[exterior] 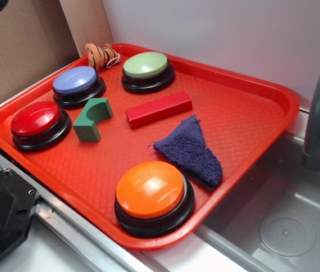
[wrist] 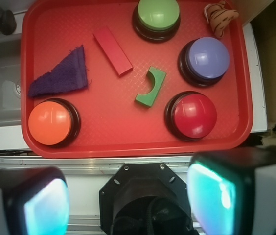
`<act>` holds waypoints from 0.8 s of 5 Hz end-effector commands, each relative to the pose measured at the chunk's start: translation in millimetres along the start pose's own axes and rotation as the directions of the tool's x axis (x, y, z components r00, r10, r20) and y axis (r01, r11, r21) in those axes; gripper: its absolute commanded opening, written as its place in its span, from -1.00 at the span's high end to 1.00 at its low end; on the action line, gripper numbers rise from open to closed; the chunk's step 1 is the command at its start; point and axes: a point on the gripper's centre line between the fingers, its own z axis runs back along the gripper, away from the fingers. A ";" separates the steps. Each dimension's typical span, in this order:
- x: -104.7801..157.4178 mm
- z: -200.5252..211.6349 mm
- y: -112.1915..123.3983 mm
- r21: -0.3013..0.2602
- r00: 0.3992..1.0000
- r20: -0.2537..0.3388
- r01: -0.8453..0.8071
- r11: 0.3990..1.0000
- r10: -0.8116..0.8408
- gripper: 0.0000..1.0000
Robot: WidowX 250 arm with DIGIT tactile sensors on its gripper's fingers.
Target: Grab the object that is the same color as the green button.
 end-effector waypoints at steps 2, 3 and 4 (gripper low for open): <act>20.0 -21.1 0.8 0.061 1.000 -0.017 0.001 0.998 0.000 -1.00; 39.6 -52.7 5.8 0.091 0.998 -0.015 -0.063 0.994 0.065 -1.00; 67.8 -104.9 20.8 0.136 0.984 -0.020 -0.171 0.976 0.176 -1.00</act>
